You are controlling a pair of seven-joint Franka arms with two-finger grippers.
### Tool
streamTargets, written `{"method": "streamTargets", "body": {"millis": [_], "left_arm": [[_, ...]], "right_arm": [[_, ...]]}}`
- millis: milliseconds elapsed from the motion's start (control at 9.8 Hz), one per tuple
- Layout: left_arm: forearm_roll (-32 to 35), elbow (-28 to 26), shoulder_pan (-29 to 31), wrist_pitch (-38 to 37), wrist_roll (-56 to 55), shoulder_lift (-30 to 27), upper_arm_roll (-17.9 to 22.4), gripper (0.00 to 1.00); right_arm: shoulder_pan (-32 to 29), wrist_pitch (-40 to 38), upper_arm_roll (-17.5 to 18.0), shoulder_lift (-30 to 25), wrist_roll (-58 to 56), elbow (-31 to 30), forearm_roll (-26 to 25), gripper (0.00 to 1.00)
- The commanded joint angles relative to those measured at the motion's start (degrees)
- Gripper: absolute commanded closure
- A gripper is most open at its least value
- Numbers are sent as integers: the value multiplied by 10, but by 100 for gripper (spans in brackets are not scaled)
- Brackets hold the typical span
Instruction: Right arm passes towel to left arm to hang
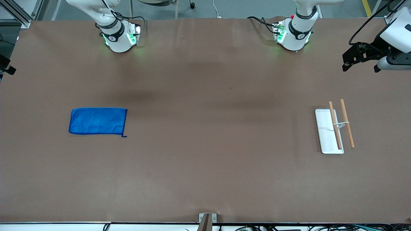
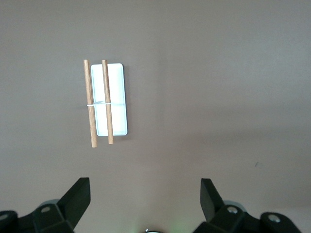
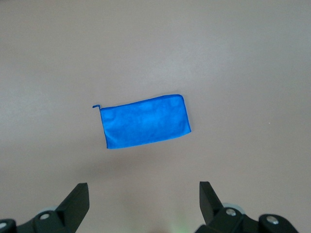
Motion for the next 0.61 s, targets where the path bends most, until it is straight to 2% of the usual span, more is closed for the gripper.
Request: {"method": "streamTargets", "body": {"millis": [0,204,510], "left_arm": [[7,-2,1,-9,8,15,0,0],[6,-2,1,-9,9,15,0,0],[6,-1,-1,-9,8,15,0,0]], "right_arm": [[13,24,1,10,4,-55,-2,0],[10,96,1,10,0,-140,-2,0],[5,289,-1,19,-47,-306,-9,0]]}}
